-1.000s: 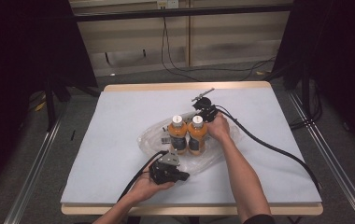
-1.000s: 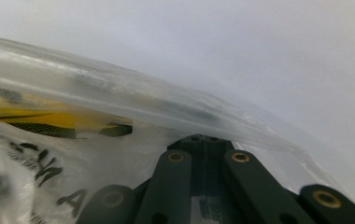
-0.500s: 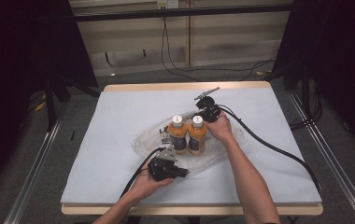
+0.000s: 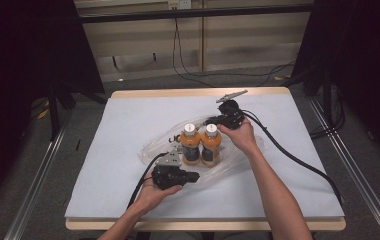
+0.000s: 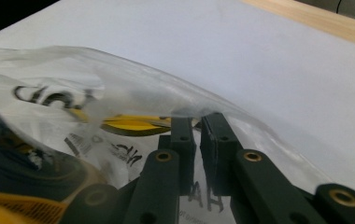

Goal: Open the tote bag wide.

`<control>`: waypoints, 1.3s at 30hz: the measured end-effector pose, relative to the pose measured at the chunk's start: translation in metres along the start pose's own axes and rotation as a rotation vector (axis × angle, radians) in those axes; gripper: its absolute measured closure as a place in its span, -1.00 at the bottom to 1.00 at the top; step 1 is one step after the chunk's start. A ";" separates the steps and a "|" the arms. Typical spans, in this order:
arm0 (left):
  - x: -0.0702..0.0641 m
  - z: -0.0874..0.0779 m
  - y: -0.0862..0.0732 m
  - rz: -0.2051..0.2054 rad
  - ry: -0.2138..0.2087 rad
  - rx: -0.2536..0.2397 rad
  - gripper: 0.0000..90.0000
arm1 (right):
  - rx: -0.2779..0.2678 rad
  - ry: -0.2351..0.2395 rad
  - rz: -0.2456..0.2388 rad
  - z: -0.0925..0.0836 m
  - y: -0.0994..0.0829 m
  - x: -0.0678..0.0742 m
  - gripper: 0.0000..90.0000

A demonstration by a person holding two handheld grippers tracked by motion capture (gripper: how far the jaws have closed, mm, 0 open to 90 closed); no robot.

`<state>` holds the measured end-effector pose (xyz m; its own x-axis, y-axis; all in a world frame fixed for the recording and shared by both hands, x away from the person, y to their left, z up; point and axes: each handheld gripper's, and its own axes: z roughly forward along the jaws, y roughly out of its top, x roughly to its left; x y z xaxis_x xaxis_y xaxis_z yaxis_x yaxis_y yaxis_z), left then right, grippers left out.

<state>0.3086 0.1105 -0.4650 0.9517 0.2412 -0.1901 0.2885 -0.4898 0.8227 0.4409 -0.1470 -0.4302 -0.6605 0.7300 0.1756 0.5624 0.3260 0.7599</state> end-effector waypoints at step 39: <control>0.008 -0.071 0.004 -0.034 0.310 -0.124 -0.75 | -0.266 -0.063 -0.044 -0.136 -0.072 0.026 -0.67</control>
<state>0.3096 0.1701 -0.4253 0.8589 0.5082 -0.0627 0.2869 -0.3761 0.8810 0.3156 -0.2336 -0.3947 -0.6447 0.7571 0.1057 0.3778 0.1955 0.9050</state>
